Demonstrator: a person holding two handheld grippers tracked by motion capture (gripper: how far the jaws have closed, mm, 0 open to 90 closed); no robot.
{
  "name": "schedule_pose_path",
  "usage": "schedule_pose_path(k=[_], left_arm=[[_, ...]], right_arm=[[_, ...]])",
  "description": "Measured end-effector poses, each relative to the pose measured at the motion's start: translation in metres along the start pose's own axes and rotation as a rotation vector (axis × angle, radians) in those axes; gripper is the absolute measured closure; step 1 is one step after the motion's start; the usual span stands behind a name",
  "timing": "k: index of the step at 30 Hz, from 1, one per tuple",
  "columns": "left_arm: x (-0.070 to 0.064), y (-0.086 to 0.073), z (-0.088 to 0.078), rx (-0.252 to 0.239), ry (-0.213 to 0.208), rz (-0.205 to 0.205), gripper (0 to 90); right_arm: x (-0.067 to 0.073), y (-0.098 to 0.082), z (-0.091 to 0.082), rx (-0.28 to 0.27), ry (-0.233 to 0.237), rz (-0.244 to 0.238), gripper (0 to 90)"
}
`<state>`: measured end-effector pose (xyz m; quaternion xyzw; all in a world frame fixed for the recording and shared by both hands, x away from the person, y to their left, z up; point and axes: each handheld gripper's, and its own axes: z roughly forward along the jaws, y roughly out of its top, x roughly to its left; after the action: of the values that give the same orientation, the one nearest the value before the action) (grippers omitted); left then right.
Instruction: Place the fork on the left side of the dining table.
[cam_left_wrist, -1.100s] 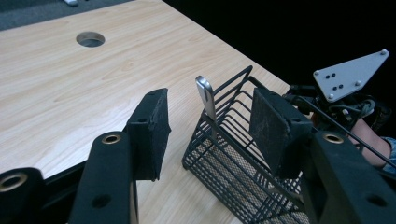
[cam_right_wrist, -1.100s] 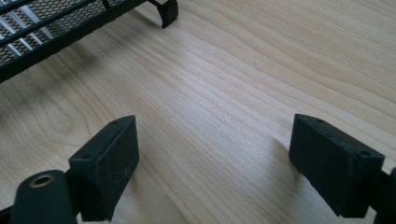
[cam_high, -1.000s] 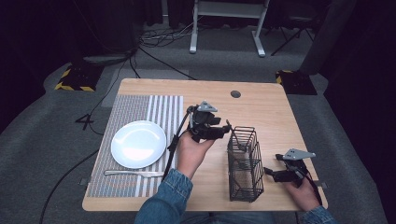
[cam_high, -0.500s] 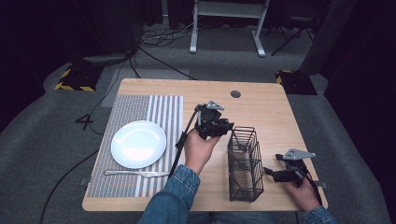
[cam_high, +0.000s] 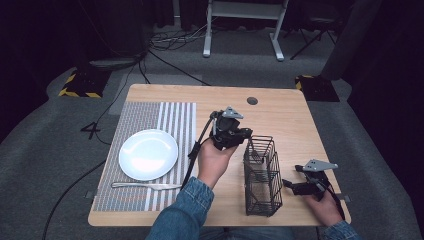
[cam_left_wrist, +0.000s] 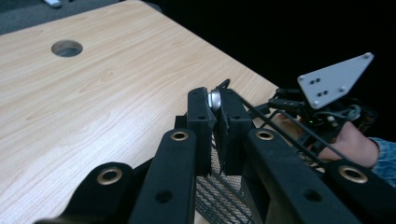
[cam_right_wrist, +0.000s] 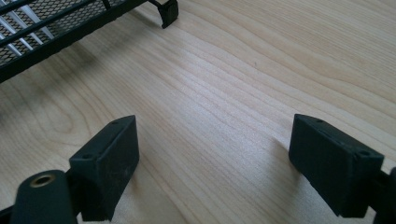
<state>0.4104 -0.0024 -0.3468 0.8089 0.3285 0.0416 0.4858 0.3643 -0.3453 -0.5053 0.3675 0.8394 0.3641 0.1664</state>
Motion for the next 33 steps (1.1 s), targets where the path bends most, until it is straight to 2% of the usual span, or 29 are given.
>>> schedule_pose_path(k=[4, 19, 22, 29, 33], left_arm=[[-0.007, 0.007, -0.01, 0.004, -0.009, 0.027, 85.7], [-0.024, 0.028, -0.047, -0.03, -0.029, 0.077, 85.7], [-0.023, 0.033, -0.063, -0.076, -0.05, 0.063, 85.7], [-0.02, 0.039, -0.082, -0.105, -0.054, 0.055, 85.7], [-0.019, 0.041, -0.093, -0.118, -0.04, 0.06, 85.7]], right_arm=[[0.0, 0.0, 0.0, -0.001, 0.001, 0.0, 16.2], [0.0, 0.0, 0.0, -0.001, 0.002, 0.001, 16.2], [0.0, 0.0, 0.0, -0.001, 0.002, 0.001, 16.2], [0.0, 0.0, 0.0, 0.0, 0.001, 0.0, 16.2], [0.0, 0.0, 0.0, 0.0, 0.001, 0.0, 16.2]])
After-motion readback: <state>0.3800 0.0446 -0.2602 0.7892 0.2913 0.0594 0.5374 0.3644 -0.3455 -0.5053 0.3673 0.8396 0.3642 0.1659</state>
